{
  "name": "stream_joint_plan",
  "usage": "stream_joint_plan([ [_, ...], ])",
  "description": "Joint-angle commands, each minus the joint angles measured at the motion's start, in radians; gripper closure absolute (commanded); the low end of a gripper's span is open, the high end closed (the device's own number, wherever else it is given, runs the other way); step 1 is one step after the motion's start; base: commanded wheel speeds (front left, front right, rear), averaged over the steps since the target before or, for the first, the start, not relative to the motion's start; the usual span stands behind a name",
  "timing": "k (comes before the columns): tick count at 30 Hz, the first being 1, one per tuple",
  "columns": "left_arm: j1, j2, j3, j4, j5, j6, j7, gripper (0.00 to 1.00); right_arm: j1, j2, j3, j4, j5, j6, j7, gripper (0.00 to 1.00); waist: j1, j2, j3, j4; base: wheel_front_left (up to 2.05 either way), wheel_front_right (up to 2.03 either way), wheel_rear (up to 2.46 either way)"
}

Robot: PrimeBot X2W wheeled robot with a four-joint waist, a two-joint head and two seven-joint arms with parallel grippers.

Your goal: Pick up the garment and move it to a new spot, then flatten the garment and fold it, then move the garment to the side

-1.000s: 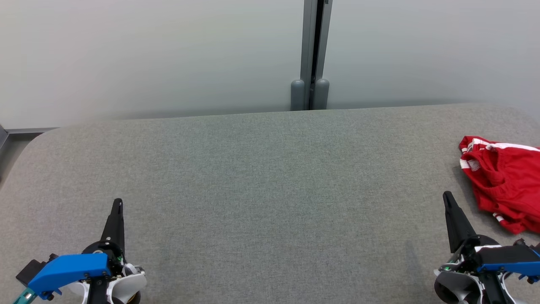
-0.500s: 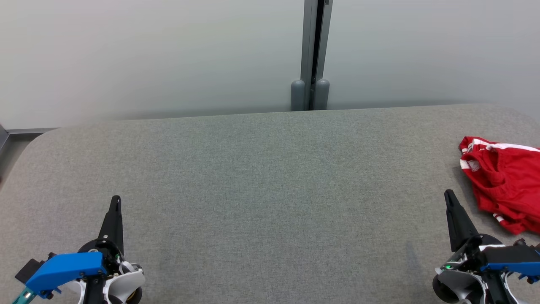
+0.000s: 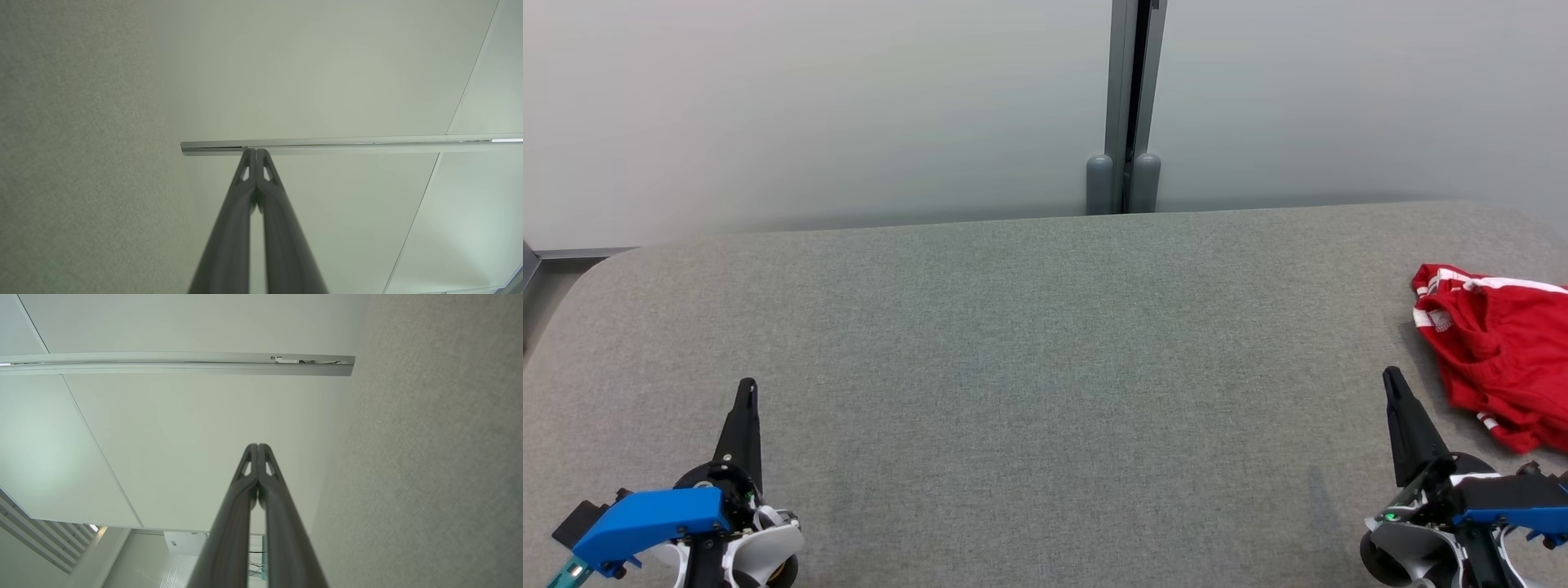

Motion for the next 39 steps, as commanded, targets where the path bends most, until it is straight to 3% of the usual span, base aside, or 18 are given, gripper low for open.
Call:
stream_joint_plan([
  [1,-0.009,0.001,0.002,-0.005,-0.002,-0.005,0.004,1.0,0.012,-0.004,-0.002,-0.004,0.003,0.0,0.005,1.0,0.0001,0.0,0.0,0.0,0.0,0.0,0.0],
  [39,-0.009,0.001,0.002,-0.005,-0.002,-0.005,0.004,1.0,0.012,-0.004,-0.002,-0.004,0.003,0.0,0.005,1.0,0.0001,0.0,0.0,0.0,0.0,0.0,0.0],
])
